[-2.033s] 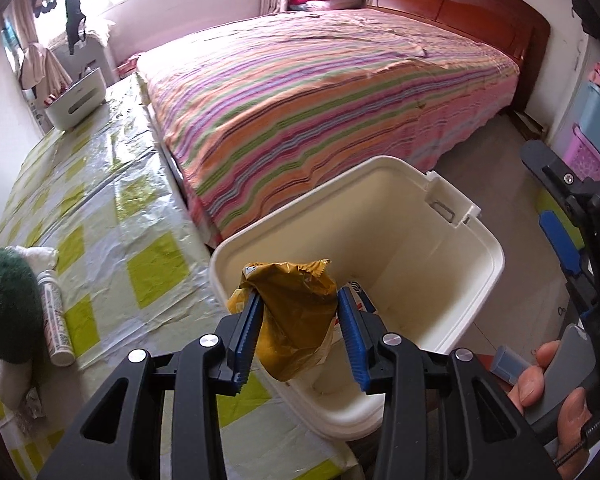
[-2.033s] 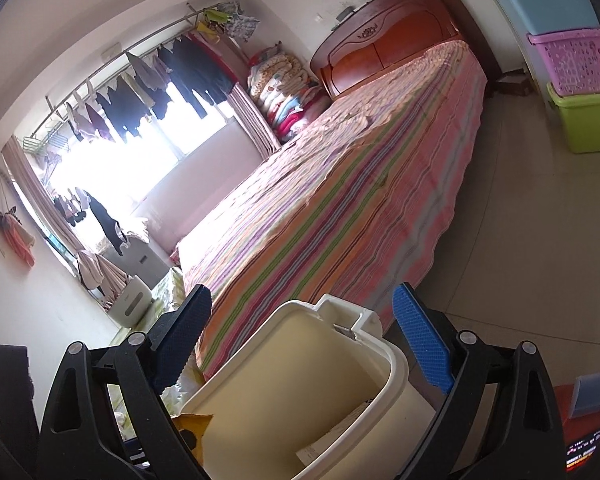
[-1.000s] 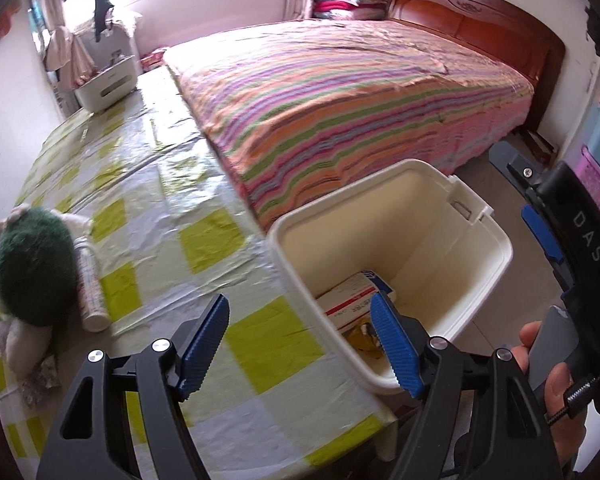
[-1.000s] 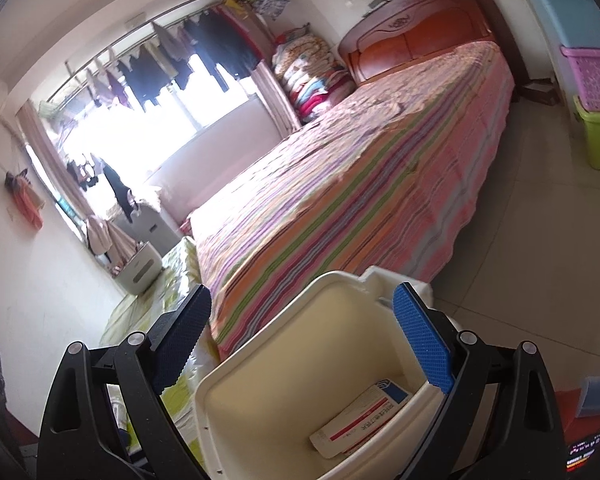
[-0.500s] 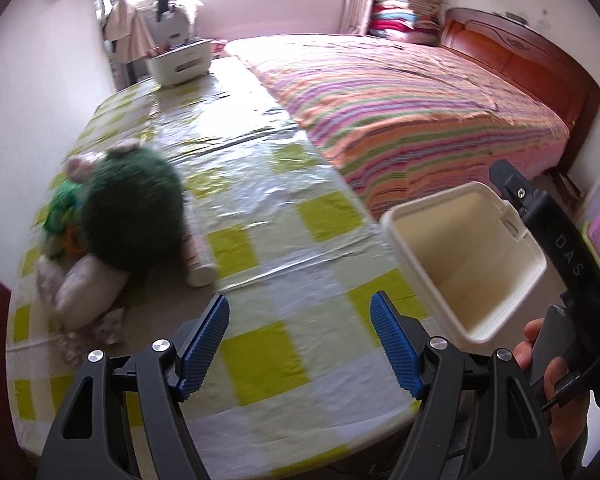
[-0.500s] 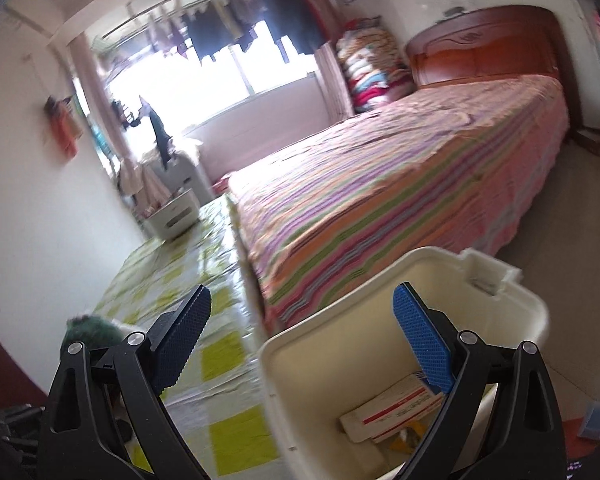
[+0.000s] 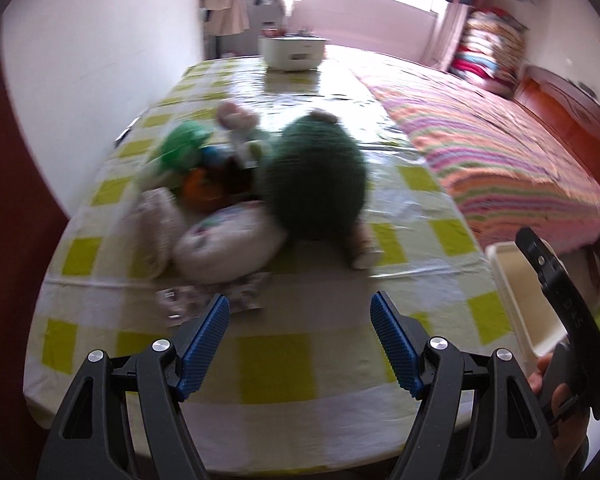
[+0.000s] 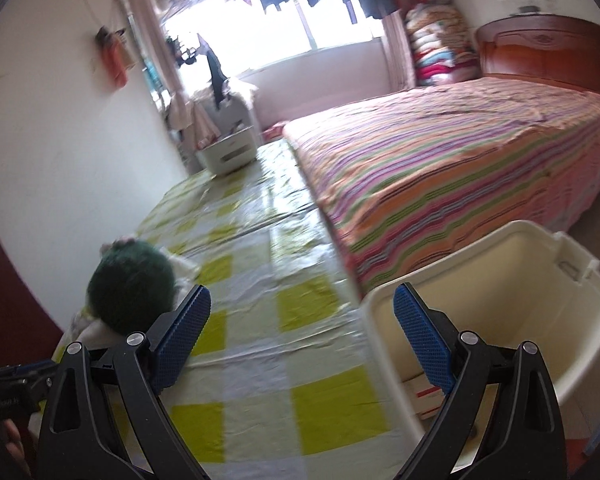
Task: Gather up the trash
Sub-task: 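Move both tools back over the table toward the plush toys, then grasp the green fuzzy plush with the right tool while the left tool grasps the lace hat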
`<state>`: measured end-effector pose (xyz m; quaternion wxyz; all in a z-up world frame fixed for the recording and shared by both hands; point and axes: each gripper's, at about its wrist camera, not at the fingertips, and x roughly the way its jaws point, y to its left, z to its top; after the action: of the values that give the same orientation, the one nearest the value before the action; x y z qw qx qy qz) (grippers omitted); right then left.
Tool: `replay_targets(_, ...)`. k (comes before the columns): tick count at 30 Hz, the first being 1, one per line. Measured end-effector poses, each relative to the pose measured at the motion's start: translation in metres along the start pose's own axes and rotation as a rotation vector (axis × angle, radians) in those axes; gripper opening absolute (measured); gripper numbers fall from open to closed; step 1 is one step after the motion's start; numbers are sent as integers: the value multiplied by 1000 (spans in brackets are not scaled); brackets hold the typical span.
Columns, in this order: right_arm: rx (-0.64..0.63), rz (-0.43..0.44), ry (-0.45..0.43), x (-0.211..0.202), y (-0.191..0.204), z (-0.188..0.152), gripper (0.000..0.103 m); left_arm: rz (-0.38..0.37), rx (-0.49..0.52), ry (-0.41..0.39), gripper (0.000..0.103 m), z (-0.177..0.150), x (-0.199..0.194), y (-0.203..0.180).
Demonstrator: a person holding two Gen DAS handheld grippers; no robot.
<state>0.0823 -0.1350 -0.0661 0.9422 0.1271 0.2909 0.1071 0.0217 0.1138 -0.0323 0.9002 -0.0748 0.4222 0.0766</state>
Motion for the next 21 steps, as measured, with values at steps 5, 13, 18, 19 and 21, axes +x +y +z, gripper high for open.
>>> replay_targets(5, -62, 107, 59, 14, 33, -5, 91, 33, -68, -2, 71, -3, -1, 35)
replay_targets(13, -158, 318, 83, 30, 92, 4, 91, 40, -131, 5, 71, -7, 0, 61)
replay_targets(18, -190, 369, 101, 50, 121, 13, 94, 52, -146, 5, 71, -9, -3, 68)
replay_targets(19, -193, 371, 112, 56, 125, 14, 94, 53, -150, 6, 71, -10, -3, 70)
replay_targets(21, -197, 378, 140, 70, 133, 14, 94, 57, -153, 7, 71, -11, -5, 72)
